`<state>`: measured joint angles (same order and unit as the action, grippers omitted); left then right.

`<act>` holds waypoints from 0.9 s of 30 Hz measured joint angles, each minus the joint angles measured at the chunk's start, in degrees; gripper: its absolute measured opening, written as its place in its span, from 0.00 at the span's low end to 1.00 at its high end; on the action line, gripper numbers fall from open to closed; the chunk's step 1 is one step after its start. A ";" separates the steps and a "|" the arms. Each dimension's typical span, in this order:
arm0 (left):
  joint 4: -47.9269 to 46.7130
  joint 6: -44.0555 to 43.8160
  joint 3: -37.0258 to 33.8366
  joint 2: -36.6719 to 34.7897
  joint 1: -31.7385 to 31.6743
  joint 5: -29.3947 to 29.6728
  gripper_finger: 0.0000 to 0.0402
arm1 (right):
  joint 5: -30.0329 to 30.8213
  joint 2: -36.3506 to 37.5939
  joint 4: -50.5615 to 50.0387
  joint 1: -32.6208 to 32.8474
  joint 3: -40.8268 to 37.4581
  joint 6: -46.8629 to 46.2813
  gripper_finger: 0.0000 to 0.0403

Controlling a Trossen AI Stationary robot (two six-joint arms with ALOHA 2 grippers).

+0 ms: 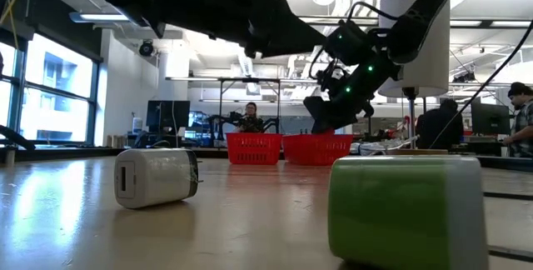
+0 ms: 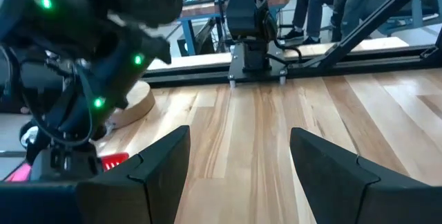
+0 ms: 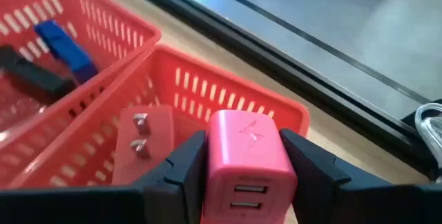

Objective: Pick & Place Office items
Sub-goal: Put the pink charger adapter into the right red bin

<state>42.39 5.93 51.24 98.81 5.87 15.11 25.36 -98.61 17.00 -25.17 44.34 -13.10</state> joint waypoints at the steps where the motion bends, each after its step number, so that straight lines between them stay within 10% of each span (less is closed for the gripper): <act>1: -0.19 0.00 0.00 -0.28 0.02 0.00 0.60 | -0.29 -0.17 0.49 -0.04 0.00 -0.22 0.37; 27: -2.95 -0.85 0.00 -1.27 1.53 -0.07 0.60 | -4.50 -0.23 -0.20 -0.08 -0.01 -5.17 0.39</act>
<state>39.44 5.08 51.24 97.54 7.40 15.05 20.86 -98.85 16.81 -25.26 44.33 -18.26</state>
